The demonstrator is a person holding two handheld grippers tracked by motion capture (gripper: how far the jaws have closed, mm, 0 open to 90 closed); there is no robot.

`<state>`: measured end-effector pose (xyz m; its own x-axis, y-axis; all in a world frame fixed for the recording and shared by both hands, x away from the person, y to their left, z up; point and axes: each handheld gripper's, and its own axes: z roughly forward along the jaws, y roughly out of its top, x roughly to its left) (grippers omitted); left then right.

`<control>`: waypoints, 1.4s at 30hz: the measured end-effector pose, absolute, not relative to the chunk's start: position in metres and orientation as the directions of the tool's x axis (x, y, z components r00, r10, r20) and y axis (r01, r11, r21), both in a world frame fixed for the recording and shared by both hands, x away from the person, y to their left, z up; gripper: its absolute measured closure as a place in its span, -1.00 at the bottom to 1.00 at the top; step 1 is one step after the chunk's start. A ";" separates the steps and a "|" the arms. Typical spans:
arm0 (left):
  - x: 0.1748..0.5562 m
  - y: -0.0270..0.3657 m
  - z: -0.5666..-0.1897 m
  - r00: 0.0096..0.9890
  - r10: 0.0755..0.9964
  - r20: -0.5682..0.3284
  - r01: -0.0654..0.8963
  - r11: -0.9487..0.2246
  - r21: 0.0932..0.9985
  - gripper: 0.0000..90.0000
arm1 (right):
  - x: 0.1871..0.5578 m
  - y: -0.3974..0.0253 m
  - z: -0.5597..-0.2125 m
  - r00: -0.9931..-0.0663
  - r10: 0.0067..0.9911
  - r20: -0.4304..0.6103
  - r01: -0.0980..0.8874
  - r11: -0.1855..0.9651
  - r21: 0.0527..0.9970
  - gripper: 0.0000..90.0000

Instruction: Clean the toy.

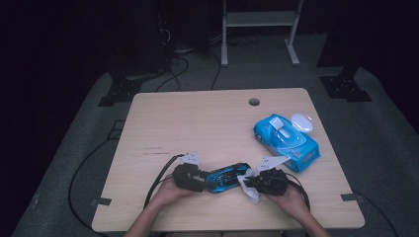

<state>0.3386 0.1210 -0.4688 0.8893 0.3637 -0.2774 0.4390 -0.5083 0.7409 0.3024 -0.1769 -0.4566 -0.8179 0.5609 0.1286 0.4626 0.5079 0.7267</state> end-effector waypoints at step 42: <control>0.323 0.117 -0.462 0.934 0.357 0.030 0.185 -0.553 0.812 0.51 | 0.323 -0.094 -0.418 -0.874 0.482 0.055 0.333 0.512 0.792 0.84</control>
<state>0.3225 0.1171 -0.4620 0.9336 0.3571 0.0300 0.1855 -0.5531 0.8122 0.3225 -0.0943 -0.4185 -0.8742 0.4824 0.0554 0.3327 0.5119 0.7920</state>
